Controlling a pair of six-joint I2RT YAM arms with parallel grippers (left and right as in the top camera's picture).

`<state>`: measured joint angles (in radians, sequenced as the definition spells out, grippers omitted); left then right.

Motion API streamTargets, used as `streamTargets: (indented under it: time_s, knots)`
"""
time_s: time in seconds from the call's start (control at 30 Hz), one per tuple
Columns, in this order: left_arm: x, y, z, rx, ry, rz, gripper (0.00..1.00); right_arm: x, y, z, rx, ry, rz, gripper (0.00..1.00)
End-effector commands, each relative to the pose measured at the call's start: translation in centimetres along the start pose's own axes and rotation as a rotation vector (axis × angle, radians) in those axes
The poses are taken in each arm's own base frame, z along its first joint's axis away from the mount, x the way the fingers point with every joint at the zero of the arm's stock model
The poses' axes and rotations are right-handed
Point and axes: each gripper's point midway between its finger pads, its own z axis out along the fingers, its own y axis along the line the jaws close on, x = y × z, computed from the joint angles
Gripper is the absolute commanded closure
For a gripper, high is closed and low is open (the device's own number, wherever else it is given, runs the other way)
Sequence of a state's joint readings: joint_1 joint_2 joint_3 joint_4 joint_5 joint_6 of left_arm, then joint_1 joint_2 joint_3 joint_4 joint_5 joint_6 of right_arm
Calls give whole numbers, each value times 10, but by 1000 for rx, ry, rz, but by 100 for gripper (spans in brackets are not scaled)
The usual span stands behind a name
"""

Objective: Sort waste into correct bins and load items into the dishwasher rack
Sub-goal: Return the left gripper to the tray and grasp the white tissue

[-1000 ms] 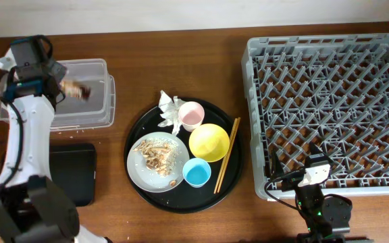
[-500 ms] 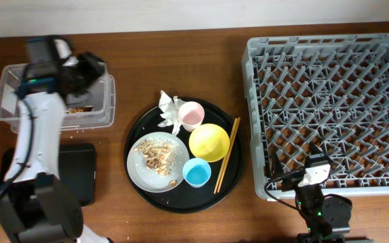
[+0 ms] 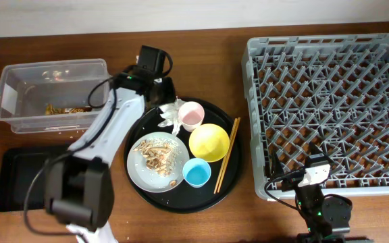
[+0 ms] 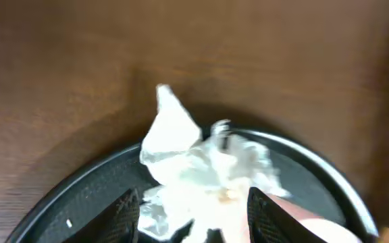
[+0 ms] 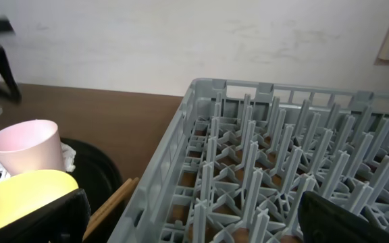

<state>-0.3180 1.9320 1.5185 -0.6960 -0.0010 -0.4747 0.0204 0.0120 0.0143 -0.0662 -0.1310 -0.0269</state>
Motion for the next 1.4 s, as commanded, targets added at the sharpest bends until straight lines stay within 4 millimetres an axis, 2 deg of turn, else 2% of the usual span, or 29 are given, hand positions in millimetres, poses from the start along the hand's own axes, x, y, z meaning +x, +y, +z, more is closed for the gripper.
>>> streamTargets:
  time_s: [0.0, 0.1, 0.23, 0.37, 0.47, 0.5, 0.53, 0.6, 0.63, 0.67, 0.77, 0.93, 1.03, 1.17, 1.37]
  knots:
    - [13, 9, 31, -46, 57, -12, 49, 3, 1, 0, -1, 3, 1, 1]
    - [28, 7, 49, -28, 123, -13, 49, 3, 1, 0, -1, 2, 1, 1]
    - [33, 8, 55, -29, 143, -14, 50, 3, 1, 0, -1, 3, 1, 1]
    - [52, 4, 69, -8, 218, -14, 49, 3, 1, 0, -1, 3, 1, 1]
    - [56, 6, 73, -15, 232, -15, 49, 3, 1, 0, -1, 3, 1, 1]
    - [56, 6, 73, -15, 231, -15, 58, 3, 1, 0, -1, 3, 1, 1]
    - [56, 7, 73, -16, 234, -15, 76, 3, 1, 0, -1, 3, 1, 1]
    - [56, 7, 72, -17, 235, -16, 92, 3, 1, 0, -1, 3, 1, 1]
    - [55, 7, 71, -17, 233, -18, 95, 3, 1, 0, -1, 3, 1, 1]
    - [53, 9, 68, -18, 232, -22, 99, 3, 1, 0, -1, 3, 1, 1]
    - [41, 7, 48, -13, 215, -29, 99, 3, 1, 0, -1, 2, 1, 1]
    - [10, 4, -4, 32, 108, -46, 99, 3, 1, 0, -1, 3, 1, 1]
    - [0, 9, -23, 40, 73, -63, 99, 3, 1, 0, -1, 3, 1, 1]
    - [10, 20, -28, 11, 120, -79, 99, 3, 1, 0, -1, 3, 1, 1]
    - [49, 31, -35, -31, 282, -87, 99, 3, 1, 0, -1, 3, 1, 1]
